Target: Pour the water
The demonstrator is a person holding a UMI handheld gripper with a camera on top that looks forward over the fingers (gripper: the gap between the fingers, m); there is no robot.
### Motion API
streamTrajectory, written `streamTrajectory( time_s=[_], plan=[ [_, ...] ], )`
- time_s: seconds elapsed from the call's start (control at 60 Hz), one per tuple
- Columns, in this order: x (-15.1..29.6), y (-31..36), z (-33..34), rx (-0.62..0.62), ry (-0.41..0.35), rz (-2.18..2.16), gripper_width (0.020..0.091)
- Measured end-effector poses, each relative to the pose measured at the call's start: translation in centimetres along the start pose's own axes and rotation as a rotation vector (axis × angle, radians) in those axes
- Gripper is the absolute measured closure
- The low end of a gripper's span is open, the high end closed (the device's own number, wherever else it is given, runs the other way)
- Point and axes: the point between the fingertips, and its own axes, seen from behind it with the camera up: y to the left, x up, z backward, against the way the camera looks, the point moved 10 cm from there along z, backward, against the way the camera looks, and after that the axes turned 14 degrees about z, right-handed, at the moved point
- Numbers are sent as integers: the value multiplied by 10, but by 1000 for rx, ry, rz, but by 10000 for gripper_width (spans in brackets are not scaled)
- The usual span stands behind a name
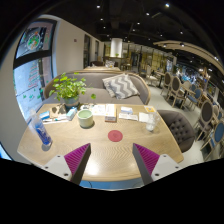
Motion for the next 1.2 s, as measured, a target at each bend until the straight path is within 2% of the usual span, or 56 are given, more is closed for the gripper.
streamTrajectory(
  time_s=[0.267,0.567,0.717,0.883,0.95,1.017,1.117,1.133,1.15,1.2],
  plan=[
    [1,50,-6,37,-3,8,245],
    [11,224,-31,219,-55,32,249],
    [34,306,-68,284,-104,27,242],
    [62,354,-129,257,-160,3,242],
    [66,366,-154,254,-159,-4,254],
    [68,373,-173,239,-154,-18,300],
    [73,376,-190,209,-182,-13,482],
    [75,377,-190,203,-190,-7,494],
    [77,377,-190,198,-203,-2,556],
    [79,378,-192,182,-215,3,593]
  ],
)
